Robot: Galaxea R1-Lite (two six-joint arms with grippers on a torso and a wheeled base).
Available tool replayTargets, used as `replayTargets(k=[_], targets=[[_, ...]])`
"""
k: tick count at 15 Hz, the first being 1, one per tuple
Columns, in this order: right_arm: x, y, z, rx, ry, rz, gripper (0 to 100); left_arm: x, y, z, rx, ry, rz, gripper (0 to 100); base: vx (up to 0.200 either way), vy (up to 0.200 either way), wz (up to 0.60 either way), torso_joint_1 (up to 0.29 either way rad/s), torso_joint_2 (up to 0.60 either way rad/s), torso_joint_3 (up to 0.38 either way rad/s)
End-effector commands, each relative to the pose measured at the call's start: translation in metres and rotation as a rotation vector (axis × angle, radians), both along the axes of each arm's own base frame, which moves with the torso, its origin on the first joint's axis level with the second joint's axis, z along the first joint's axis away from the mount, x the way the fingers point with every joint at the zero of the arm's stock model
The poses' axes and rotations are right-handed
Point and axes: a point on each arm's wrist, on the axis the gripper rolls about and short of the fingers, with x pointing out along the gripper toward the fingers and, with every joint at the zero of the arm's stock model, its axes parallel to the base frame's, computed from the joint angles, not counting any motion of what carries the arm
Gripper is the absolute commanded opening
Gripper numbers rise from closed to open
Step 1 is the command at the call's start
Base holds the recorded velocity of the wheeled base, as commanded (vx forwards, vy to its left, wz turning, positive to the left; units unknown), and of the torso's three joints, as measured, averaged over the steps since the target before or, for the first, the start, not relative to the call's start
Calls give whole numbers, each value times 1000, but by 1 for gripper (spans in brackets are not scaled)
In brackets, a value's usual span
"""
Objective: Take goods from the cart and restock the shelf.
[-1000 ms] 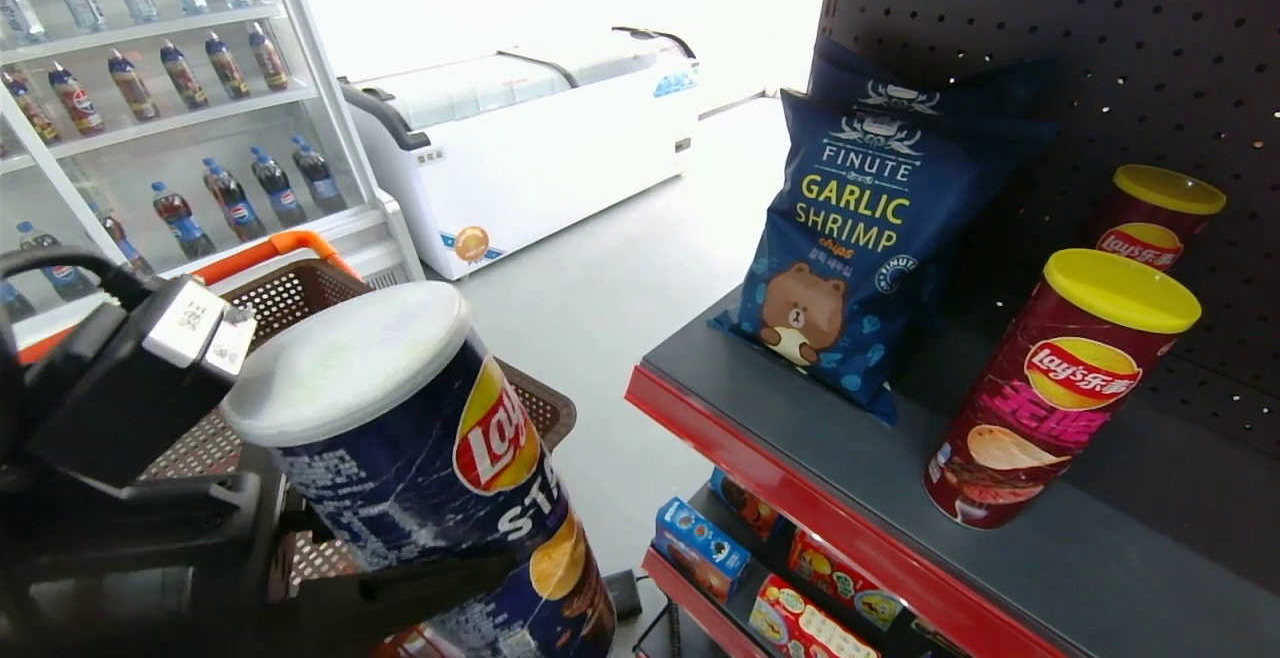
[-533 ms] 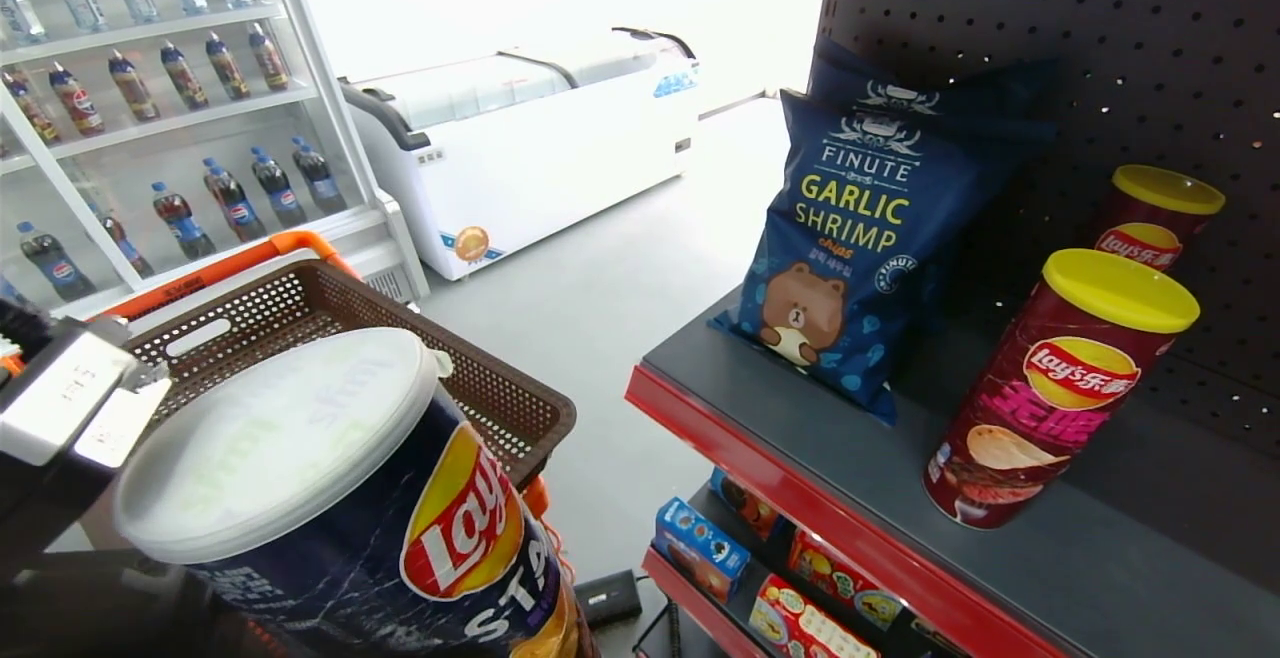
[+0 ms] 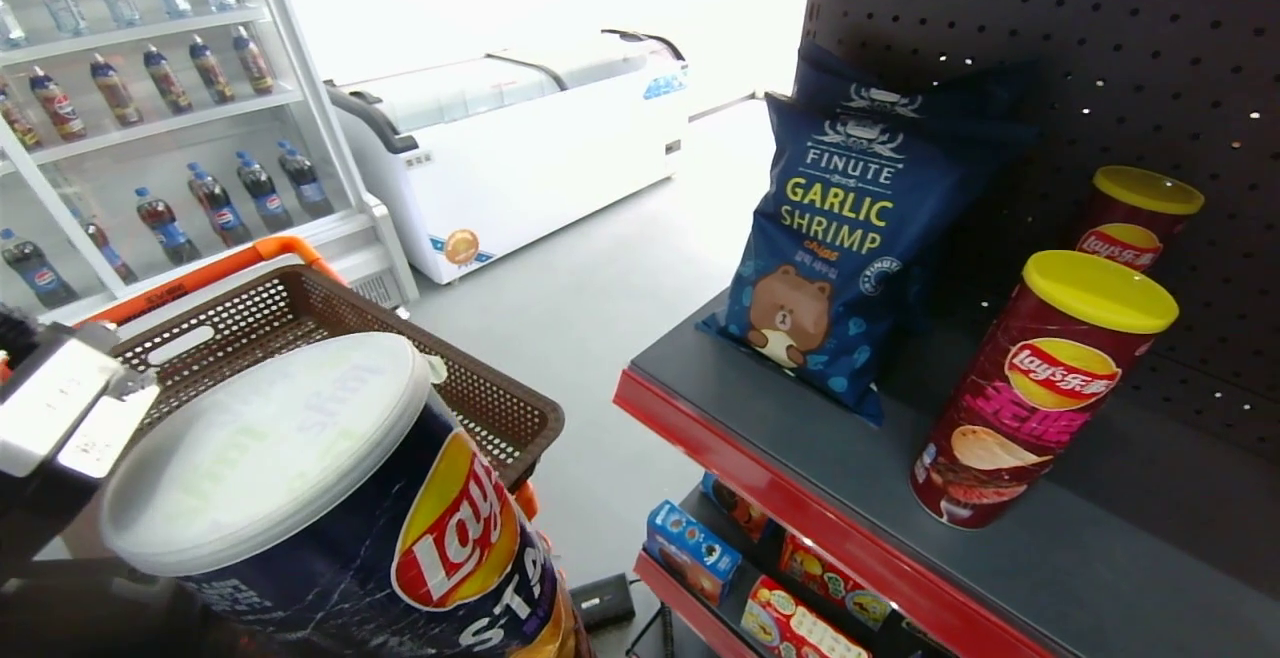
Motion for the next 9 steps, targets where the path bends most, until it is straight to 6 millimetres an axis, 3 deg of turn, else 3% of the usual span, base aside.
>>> replayTargets(k=[1,2,9], targets=[[0,0,0,-1,2,0,100,1,0,-1,2,4,2,0,0,0,-600,-2,2,12],[0,0,0,-1,2,0,100,1,-1,-1,3,5,2,0,0,0,-600,12,12,7],[0,0,0,-1,2,0,100,-1,-2,1,-11,9,-43,0,0,0,0,0,0,0]])
